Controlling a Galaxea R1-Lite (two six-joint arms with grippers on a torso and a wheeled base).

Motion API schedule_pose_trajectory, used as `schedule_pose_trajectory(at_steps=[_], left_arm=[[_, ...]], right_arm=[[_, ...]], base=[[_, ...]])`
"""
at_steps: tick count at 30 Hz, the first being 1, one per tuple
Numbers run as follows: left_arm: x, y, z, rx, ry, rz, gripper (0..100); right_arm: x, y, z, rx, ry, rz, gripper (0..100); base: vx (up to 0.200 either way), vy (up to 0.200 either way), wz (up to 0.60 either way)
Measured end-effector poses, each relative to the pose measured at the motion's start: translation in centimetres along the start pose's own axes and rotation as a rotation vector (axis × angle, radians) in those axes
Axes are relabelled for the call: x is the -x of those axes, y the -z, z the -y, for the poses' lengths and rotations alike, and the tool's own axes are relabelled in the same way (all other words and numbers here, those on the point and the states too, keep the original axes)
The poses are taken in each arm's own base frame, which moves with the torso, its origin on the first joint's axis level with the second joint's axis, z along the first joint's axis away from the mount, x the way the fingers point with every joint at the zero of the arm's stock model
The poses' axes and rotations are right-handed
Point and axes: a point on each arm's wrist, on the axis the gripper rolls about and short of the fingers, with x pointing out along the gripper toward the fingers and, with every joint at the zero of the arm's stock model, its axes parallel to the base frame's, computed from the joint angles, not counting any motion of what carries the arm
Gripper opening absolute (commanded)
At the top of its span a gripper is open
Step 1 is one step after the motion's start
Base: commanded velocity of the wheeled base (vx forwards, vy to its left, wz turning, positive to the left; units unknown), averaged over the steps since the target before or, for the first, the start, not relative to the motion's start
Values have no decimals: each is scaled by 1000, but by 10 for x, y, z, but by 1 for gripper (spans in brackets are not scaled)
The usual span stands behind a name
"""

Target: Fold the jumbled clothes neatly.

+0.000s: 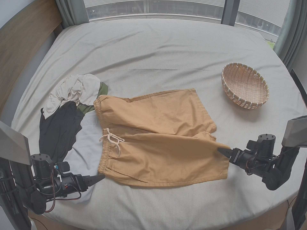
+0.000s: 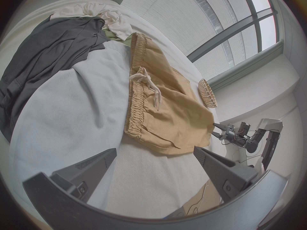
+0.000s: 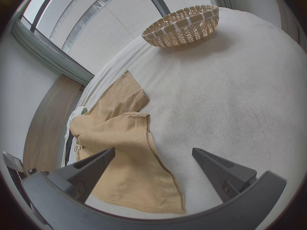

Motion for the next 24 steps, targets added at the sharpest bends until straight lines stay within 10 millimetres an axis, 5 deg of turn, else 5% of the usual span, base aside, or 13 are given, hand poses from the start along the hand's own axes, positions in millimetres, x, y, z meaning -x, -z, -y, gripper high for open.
schedule_pose_trajectory(at_steps=[20,21,24], left_arm=[[-50,-12,-19,-13,21,31,100],[-52,-13,-20,-9,23,34,0],[-57,-13,-21,-5,29,36,0]], right_arm=[[11,-6,-6,15,-40,64,100],[11,-6,-6,15,-40,65,100],[12,-6,-6,13,-39,63,100]], base=[[0,0,0],[0,0,0],[0,0,0]])
